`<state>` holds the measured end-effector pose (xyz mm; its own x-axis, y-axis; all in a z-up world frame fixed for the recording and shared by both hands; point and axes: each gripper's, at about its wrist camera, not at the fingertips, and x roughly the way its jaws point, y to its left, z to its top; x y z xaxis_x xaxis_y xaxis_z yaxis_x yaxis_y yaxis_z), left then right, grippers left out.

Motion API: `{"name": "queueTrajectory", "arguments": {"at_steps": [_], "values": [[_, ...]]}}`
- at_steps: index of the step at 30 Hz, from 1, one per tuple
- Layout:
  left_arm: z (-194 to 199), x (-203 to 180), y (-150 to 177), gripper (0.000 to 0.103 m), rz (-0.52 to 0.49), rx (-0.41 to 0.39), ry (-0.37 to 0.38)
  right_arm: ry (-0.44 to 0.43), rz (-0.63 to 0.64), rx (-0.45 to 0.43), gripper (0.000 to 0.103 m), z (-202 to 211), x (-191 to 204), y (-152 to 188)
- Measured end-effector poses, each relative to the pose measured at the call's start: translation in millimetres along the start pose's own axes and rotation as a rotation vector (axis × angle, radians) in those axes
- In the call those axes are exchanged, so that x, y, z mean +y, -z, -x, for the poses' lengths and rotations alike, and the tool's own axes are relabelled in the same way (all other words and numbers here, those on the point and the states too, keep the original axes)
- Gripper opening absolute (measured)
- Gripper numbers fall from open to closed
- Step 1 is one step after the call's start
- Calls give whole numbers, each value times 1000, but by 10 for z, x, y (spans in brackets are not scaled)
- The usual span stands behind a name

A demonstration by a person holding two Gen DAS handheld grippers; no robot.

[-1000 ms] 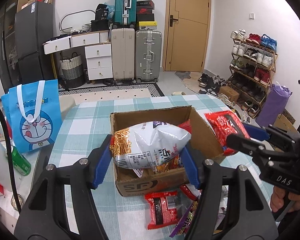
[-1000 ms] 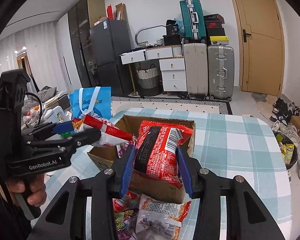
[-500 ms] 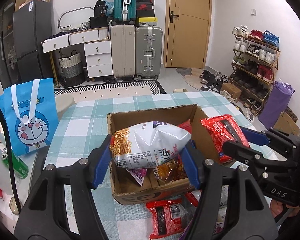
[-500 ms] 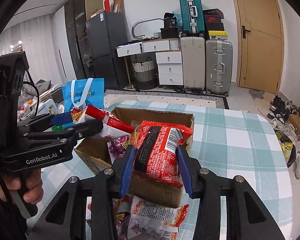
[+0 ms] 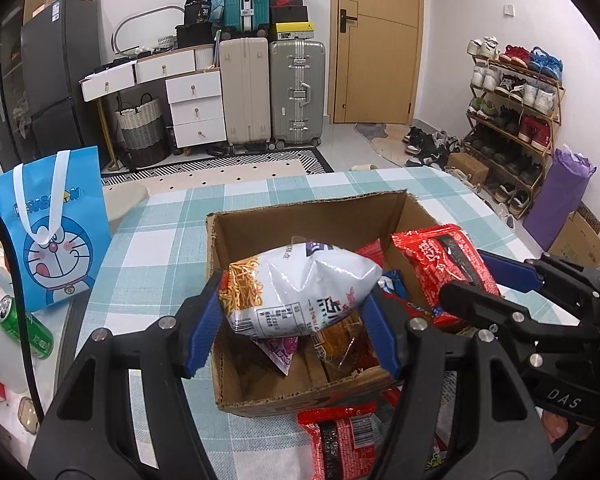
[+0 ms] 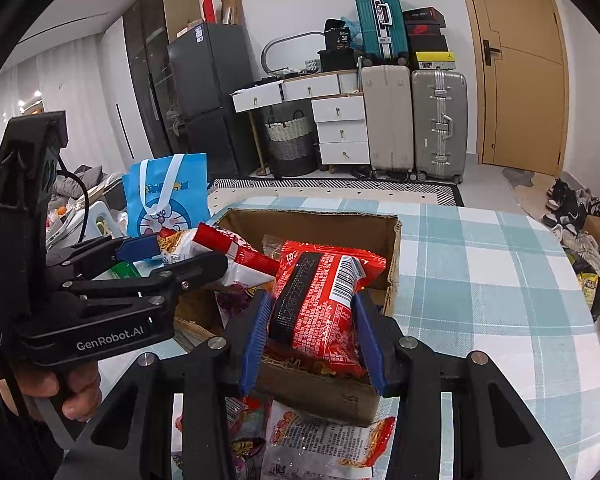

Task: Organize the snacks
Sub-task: 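Carry the red noodle pack and silver chip bag over the cardboard box, then open both grippers to drop the packets into the box, then move both tools back to the snacks beside the box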

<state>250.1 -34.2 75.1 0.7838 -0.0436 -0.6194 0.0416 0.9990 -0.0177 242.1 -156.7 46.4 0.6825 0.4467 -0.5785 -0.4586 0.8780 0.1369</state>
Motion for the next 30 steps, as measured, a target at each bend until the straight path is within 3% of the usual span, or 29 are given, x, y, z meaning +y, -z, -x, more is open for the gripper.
{"name": "queueTrajectory", "arguments": {"at_steps": [9,10,12,14,17,19,30], "values": [[-108,-127,39,67,-52,36,-5,30,9,13,46,-11,14,-6],[-80,-126,42,70,-54,36,-3,33,6,9,50,15,7,-10],[-18,-137,48,75,-63,30,-2,42,-6,-10,81,89,-12,-4],[63,-163,54,85,-62,19,-8,65,-16,-35,93,188,-40,8],[202,-163,57,93,-62,7,-8,88,-14,-24,101,310,-76,51],[305,-135,74,102,-50,2,-11,106,-22,-22,102,394,-104,94],[830,20,465,102,2,17,-18,96,-53,63,103,729,-148,517]]}}
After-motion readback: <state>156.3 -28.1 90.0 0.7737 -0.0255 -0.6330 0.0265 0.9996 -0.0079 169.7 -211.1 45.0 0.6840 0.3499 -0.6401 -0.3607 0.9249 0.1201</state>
